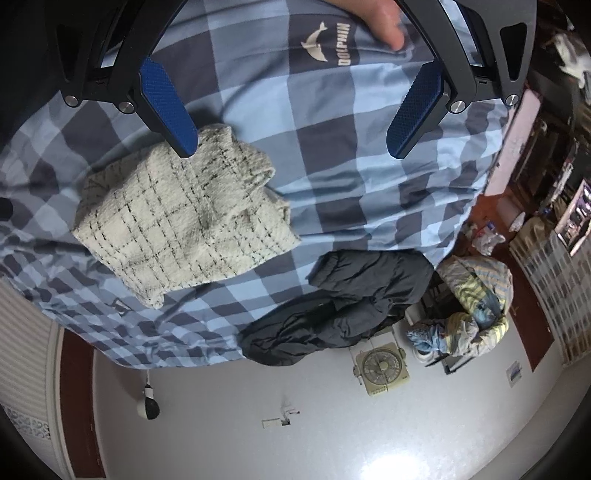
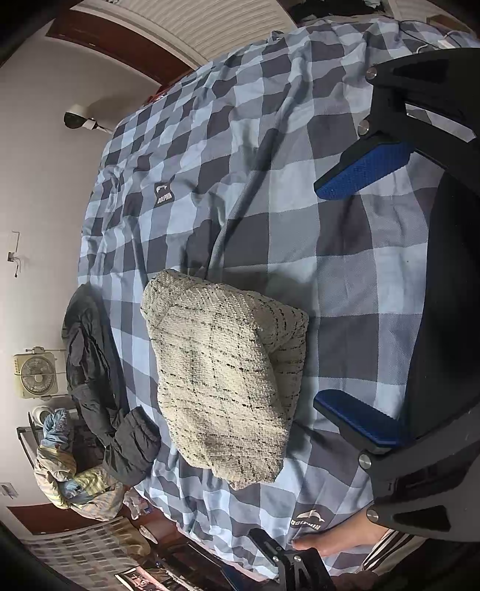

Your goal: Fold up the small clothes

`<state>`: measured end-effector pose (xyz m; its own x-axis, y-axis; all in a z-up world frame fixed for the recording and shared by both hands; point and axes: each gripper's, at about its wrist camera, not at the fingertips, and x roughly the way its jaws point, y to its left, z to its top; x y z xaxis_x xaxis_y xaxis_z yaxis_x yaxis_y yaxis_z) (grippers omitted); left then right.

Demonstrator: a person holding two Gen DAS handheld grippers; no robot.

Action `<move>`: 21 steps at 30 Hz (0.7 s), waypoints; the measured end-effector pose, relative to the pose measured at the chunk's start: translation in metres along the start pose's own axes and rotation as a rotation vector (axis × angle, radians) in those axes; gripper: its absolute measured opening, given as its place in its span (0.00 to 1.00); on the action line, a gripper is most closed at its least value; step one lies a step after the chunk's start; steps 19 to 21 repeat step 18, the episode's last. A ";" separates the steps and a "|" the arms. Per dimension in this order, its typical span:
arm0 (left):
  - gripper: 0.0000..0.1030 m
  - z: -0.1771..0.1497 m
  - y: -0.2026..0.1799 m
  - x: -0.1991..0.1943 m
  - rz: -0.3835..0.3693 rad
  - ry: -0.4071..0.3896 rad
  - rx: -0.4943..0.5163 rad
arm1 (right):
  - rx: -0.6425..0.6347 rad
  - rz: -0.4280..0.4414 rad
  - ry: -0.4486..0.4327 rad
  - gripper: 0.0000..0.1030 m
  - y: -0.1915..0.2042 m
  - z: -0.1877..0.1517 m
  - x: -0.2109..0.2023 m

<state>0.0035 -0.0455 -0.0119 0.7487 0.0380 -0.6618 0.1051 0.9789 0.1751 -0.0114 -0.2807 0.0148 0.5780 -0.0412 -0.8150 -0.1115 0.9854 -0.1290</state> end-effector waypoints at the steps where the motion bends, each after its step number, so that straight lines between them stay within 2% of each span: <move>1: 1.00 0.000 0.001 0.001 -0.012 0.006 -0.003 | 0.000 0.000 0.000 0.98 0.000 0.000 0.000; 12: 1.00 0.000 -0.001 0.000 -0.047 0.009 -0.008 | 0.002 0.000 0.000 0.98 0.000 0.000 0.000; 21: 1.00 -0.001 -0.004 0.001 -0.014 0.014 0.008 | 0.000 -0.003 -0.001 0.98 0.001 -0.001 -0.001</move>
